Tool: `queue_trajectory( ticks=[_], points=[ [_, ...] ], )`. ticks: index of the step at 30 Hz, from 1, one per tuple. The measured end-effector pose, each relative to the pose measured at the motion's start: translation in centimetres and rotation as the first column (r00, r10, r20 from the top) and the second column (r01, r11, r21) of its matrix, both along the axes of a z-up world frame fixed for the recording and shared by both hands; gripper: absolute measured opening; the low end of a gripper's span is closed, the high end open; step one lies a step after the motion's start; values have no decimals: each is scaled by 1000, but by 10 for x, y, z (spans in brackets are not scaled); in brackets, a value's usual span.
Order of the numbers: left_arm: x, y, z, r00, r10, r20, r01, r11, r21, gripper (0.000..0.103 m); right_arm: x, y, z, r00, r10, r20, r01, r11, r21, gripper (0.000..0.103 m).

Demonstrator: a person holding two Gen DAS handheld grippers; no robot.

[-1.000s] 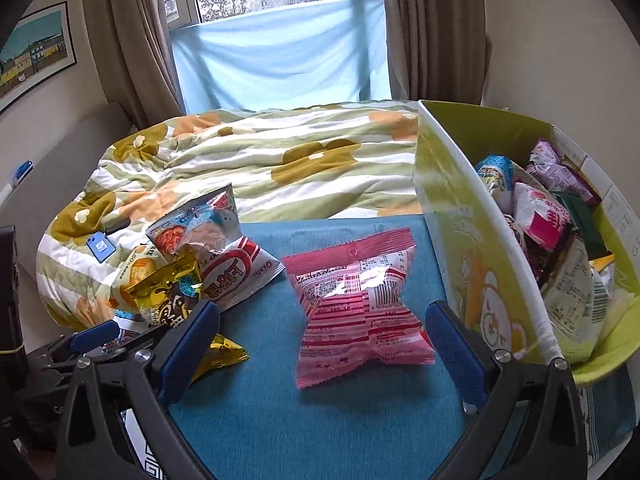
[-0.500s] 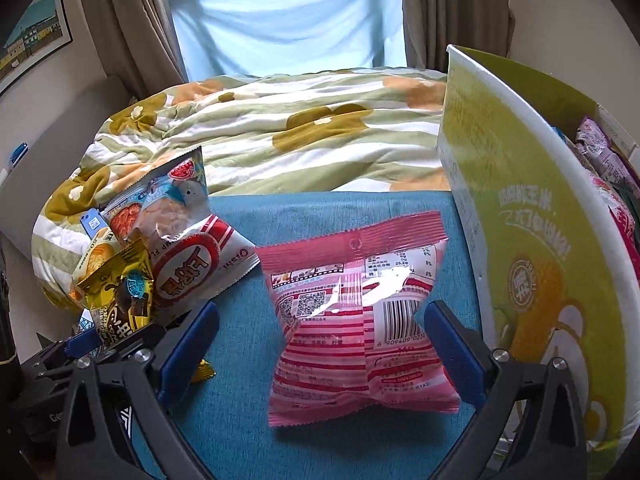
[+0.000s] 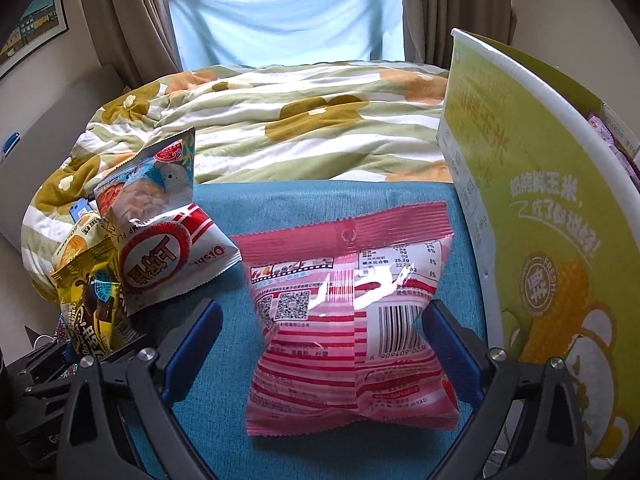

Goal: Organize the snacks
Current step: 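Grasp the gold chocolate bag with the left tool while the right tool grasps the pink striped bag, then carry both bags over the yellow-green box and open the left tool to drop the gold bag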

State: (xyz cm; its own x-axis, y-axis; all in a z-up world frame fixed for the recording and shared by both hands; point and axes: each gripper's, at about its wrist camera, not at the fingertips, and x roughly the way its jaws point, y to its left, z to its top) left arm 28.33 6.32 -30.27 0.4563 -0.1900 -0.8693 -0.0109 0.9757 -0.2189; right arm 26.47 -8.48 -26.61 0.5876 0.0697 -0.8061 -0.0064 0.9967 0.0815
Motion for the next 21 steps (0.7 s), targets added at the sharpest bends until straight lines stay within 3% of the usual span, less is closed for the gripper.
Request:
queue_trajectory(
  ticks=[3,10,14,21],
  points=[
    [-2,0,2,1000,-7,4,7,1000,10,58,2,-4,-5,1000,-17,-18,17,1000,0,88],
    [-9,1,8,1000,-26,14,26,1000,15,58,0,-7,-9,999,-24,-37,25,1000,14,79],
    [-15,4,16,999,-39,32,39,999,14,58,-4,-5,-5,999,-27,-41,28,999,16,68],
    [-29,7,45,995,-71,65,71,997,6,58,-20,0,18,1000,-21,5,21,999,33,66]
  ],
)
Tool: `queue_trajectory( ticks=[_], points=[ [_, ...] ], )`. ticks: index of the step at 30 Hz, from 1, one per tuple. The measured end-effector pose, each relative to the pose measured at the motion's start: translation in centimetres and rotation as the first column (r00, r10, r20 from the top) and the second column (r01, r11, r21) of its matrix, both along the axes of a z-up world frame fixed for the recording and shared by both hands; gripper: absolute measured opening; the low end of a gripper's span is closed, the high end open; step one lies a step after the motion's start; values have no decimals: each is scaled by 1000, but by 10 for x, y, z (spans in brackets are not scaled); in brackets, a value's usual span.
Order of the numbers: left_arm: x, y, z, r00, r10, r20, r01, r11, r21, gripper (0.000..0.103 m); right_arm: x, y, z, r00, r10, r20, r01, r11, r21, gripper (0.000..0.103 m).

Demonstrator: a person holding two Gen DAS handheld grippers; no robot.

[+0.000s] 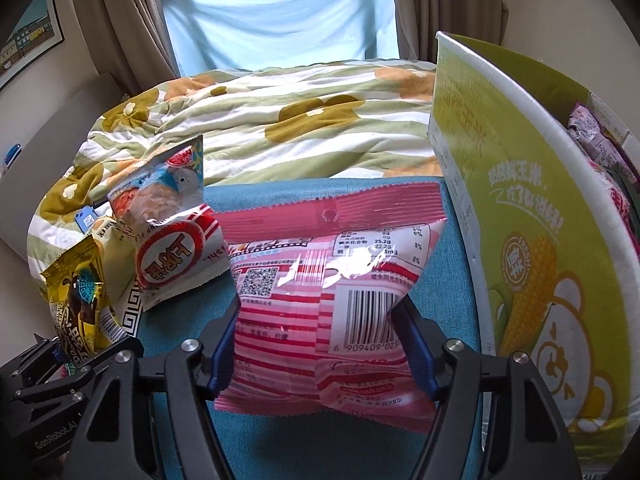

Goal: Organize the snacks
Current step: 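Carry both bags over the yellow-green box and open the left tool to drop the gold bag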

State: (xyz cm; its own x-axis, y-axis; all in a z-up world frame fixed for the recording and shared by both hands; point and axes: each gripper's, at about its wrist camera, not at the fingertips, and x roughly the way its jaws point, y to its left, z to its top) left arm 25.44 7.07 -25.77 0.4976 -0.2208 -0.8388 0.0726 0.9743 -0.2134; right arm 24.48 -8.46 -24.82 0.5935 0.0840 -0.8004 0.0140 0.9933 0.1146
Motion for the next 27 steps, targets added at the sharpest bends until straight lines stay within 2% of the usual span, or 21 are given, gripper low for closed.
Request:
queue_trajectory(
  ticks=[7,11,12,17,21,27],
  points=[
    [-20,3,53,994,-74,81,75,997,-3,58,-27,7,40,997,-10,74,10,1000,2,65],
    [-34,-3,91,978,-155,141,154,988,20,58,-47,8,68,993,-22,114,21,1000,6,65],
    [-37,-4,100,973,-173,156,171,985,22,58,-60,7,84,991,-30,131,28,1000,13,65],
    [-47,-22,141,943,-251,221,250,968,33,58,-84,3,113,984,-56,172,55,998,5,65],
    [-51,-45,161,923,-293,249,293,955,38,58,-104,-10,137,973,-106,204,105,994,13,65],
    [-39,-97,177,912,-318,259,321,946,31,58,-121,-48,158,963,-138,231,136,990,26,65]
  ],
)
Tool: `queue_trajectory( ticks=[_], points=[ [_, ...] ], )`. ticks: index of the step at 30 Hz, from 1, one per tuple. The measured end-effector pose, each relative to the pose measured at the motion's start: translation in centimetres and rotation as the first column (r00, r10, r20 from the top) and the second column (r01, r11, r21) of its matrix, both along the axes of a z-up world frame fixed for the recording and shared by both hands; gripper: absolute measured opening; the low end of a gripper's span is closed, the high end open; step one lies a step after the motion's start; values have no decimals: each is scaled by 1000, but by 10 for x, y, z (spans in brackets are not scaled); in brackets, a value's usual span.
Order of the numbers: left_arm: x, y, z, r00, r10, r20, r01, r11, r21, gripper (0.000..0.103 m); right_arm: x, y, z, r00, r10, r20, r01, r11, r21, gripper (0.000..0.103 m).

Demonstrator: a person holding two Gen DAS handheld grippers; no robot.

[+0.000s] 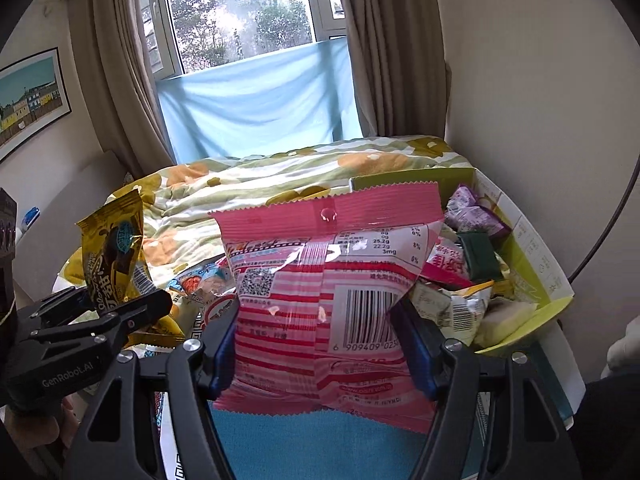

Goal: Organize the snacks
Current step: 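Carry both bags over the yellow-green box and open the left tool to drop the gold bag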

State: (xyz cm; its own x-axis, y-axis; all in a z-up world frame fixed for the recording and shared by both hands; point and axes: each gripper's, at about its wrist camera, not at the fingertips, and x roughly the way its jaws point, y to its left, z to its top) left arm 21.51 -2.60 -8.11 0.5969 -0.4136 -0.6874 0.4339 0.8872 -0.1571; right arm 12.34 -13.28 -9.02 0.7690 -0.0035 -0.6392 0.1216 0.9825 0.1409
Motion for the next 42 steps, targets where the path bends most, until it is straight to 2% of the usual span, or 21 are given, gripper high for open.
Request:
queue_trajectory(
  ticks=[9,13,18,19,20,22,31,34,42],
  points=[
    [47,-122,5,998,-51,-31,51,999,-3,58,5,-98,13,999,-37,8,37,999,13,65],
    [81,-171,-9,994,-69,-82,69,998,-2,58,19,-145,18,999,-45,7,45,999,7,65],
    [117,-213,-31,987,-42,-158,44,999,12,59,42,-193,17,999,-42,-10,43,999,19,65],
    [121,-217,-34,985,-33,-171,35,999,9,65,47,-200,16,999,-36,-15,36,999,21,65],
    [124,-219,-36,984,-17,-176,18,1000,8,80,51,-206,15,999,-28,-20,29,999,21,65],
    [123,-222,-38,986,15,-168,-13,1000,17,102,60,-215,12,999,-9,-31,10,1000,21,65],
    [104,-206,-43,980,55,-193,-52,998,20,102,89,-238,-8,997,54,-57,-49,995,81,65],
    [94,-199,-42,980,86,-178,-78,995,54,102,97,-237,-10,995,77,-65,-71,994,89,65],
    [81,-188,-30,983,121,-139,-110,990,85,102,135,-232,-20,980,152,-130,-142,986,87,66]
  ],
)
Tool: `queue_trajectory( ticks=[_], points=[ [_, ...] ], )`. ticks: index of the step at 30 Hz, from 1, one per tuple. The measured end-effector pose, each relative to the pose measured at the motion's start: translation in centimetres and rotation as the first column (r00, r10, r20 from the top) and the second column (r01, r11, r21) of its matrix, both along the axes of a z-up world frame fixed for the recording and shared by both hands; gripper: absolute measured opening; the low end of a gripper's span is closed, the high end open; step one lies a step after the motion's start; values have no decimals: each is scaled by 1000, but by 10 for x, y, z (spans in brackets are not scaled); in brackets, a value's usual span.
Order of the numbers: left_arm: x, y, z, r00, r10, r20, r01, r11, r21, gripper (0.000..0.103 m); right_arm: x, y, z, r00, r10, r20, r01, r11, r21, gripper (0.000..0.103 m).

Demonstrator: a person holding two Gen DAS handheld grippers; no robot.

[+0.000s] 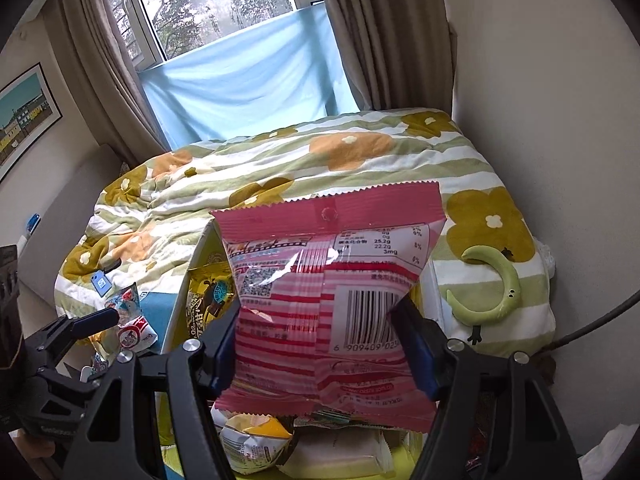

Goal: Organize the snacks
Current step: 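Carry both bags over the yellow-green box and open the left tool to drop the gold bag, then open the right tool to drop the pink striped bag into the box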

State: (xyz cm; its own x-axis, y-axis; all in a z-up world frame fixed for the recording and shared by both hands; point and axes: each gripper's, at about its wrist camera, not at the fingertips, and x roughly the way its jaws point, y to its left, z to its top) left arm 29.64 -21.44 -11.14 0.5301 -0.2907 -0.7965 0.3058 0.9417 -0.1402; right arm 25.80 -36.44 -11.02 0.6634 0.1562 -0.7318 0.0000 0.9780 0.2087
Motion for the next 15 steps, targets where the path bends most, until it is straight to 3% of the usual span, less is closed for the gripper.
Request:
queue_trajectory(
  ticks=[2,3,6,15],
  points=[
    [-1,3,1,1000,11,1,-11,1000,7,102,9,2,-3,1000,15,-8,-15,1000,-12,68],
    [-3,6,2,1000,15,-1,-15,1000,6,102,13,4,-5,1000,19,-12,-19,1000,-21,73],
    [-8,12,0,1000,20,-8,-20,1000,2,102,15,8,-8,1000,20,-1,-20,999,-39,101],
    [-27,22,0,1000,29,5,-29,1000,-5,102,-3,1,-8,1000,2,17,-1,998,-61,102]
  ],
)
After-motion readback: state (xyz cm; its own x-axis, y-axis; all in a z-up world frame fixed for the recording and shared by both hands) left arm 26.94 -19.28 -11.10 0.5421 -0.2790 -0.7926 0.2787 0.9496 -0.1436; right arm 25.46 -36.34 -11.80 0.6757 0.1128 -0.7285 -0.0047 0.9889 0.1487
